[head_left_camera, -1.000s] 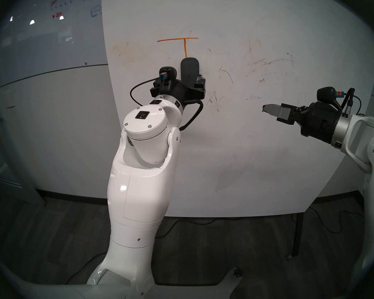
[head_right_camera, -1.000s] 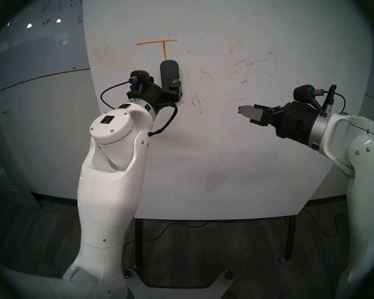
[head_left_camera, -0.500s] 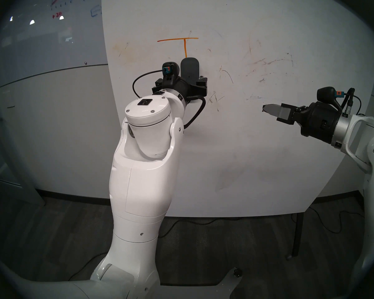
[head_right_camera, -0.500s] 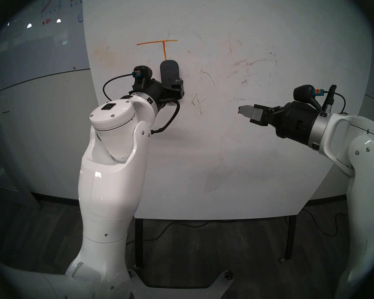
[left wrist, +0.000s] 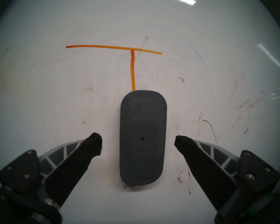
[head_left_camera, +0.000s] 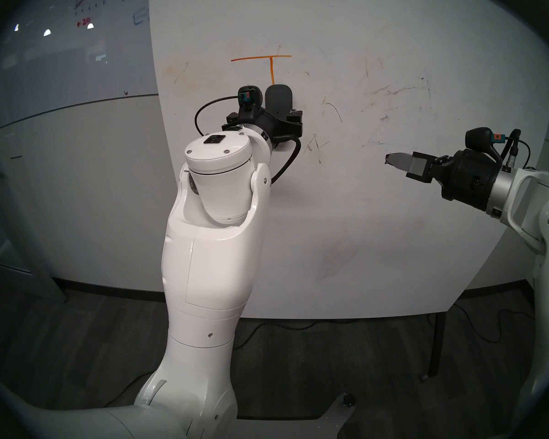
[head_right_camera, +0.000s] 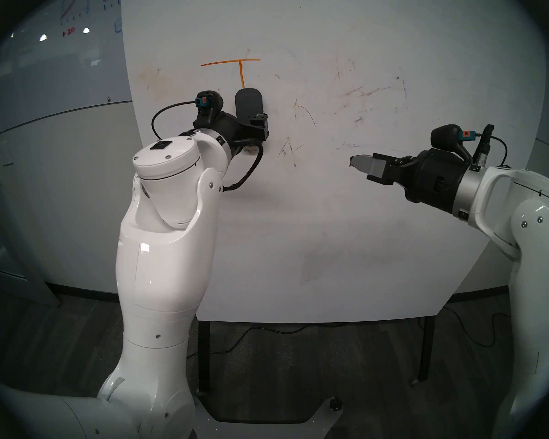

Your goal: Erase all marks on the whiteboard with the eraser

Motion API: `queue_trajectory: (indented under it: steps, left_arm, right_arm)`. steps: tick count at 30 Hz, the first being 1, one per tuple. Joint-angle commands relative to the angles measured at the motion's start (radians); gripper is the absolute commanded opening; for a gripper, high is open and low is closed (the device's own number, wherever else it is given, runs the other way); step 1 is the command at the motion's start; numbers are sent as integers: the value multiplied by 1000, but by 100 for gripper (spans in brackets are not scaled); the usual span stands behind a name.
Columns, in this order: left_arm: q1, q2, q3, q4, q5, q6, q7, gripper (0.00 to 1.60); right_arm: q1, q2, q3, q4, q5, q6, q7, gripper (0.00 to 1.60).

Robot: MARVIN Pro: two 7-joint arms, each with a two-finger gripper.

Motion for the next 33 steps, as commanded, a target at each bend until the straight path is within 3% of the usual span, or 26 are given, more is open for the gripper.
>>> queue_trajectory:
  steps: [1, 15, 33]
  left_arm:
    - [-28, 1, -13, 5, -10, -13, -14, 160]
    - [-46, 0, -10, 37, -23, -4, -47, 160]
    - [-81, -22, -6, 88, -13, -13, -17, 160]
  right_arm:
    - [11, 2, 6, -3, 1, -2, -4, 160]
    - [10, 2, 6, -3, 1, -2, -4, 160]
    - [11, 2, 6, -3, 1, -2, -4, 160]
